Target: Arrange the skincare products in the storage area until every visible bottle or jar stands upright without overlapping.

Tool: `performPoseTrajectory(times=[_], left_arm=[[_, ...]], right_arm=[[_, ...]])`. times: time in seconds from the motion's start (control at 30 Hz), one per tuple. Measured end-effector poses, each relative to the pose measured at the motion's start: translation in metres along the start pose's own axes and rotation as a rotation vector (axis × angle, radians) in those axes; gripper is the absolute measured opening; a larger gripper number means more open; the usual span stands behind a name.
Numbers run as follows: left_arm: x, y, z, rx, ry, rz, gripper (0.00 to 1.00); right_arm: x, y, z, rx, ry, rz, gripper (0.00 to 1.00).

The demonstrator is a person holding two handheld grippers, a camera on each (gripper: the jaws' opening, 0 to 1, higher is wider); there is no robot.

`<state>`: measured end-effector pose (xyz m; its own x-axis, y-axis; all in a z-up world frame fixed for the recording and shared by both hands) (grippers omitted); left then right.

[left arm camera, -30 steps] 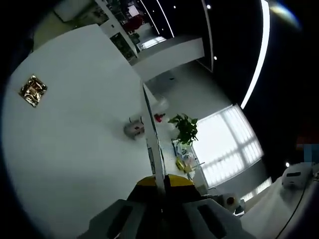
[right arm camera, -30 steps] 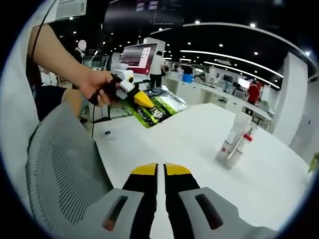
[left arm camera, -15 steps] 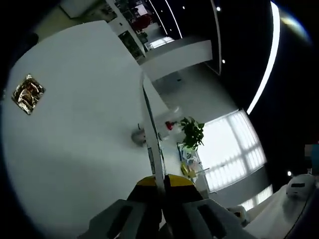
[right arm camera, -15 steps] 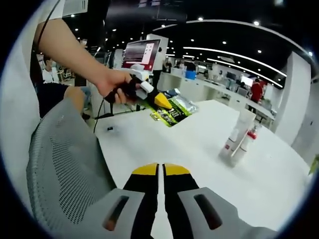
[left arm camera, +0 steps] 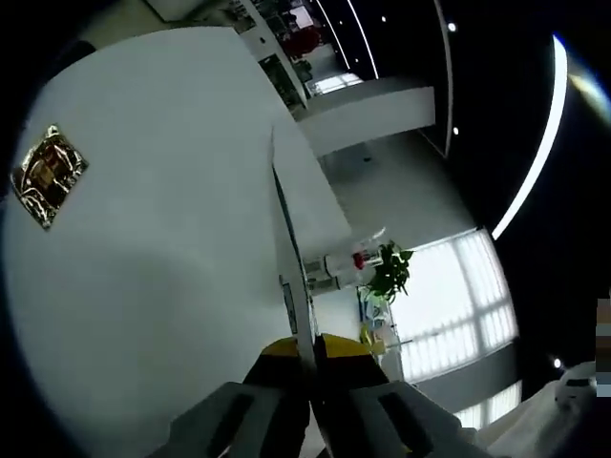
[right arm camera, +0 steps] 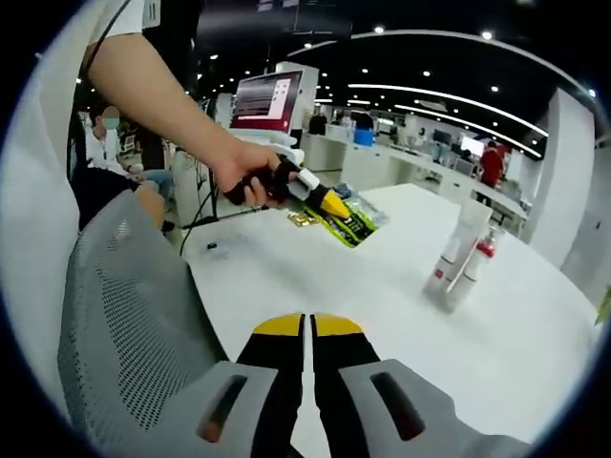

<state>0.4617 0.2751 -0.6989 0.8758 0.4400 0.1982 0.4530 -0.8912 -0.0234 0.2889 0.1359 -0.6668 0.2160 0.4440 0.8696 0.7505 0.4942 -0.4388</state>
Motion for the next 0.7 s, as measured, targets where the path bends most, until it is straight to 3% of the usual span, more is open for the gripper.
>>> performPoseTrajectory(times=[0.7], left_arm=[[0.014, 0.039, 0.025, 0.016, -0.007, 0.087, 0.02]], right_arm=[[-0.008, 0.004, -0.002, 0.002, 0.024, 0.046, 0.00]])
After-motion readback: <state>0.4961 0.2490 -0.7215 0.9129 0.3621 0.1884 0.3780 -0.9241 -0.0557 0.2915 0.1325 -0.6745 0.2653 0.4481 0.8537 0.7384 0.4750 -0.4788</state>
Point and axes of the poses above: the point that each gripper's makers call its tool centre point, and the gripper's own axes: y roughly forward along the fingers, z roughly to its left, x roughly out of its top, the point moved 2 cm from there along -y, roughly backward along the fingers, and after that the axes turned 15 degrees about -x, right-handed, at the moved point
